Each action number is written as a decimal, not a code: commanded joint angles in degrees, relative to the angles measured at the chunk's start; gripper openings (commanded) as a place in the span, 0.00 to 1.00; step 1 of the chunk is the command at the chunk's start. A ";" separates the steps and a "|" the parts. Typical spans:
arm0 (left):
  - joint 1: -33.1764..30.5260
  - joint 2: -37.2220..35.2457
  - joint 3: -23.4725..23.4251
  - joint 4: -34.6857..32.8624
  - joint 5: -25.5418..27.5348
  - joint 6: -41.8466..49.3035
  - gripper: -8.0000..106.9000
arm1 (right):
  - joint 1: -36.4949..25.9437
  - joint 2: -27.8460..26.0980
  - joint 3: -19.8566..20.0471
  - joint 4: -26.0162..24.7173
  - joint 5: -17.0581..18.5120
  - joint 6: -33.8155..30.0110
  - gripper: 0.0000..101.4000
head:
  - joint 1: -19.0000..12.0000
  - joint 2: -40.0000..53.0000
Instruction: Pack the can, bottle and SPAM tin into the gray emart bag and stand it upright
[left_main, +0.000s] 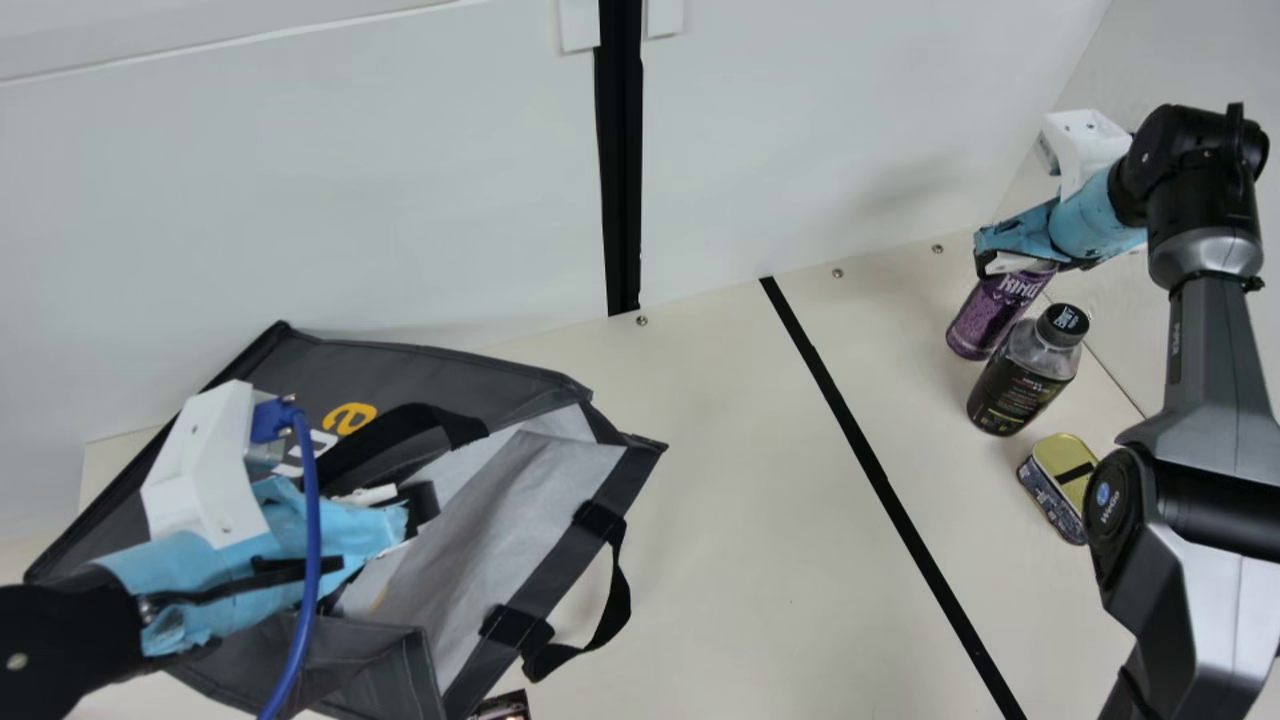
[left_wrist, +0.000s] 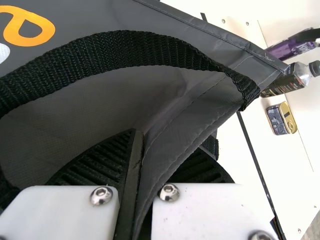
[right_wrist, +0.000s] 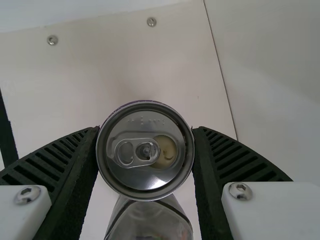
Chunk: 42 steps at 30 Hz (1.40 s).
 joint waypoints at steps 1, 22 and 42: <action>0.00 0.00 0.00 0.00 0.00 0.00 0.00 | -0.07 -0.60 -0.01 0.60 -0.21 -0.36 0.00 | -1.30 -0.05; 0.00 0.00 0.00 0.00 0.00 0.00 0.00 | 1.91 -9.97 6.50 7.20 -0.21 -9.76 0.00 | -1.30 -0.05; 0.00 0.00 0.00 0.00 0.00 0.00 0.00 | 4.72 -20.68 19.12 13.28 -0.21 -21.19 0.00 | -1.30 -0.05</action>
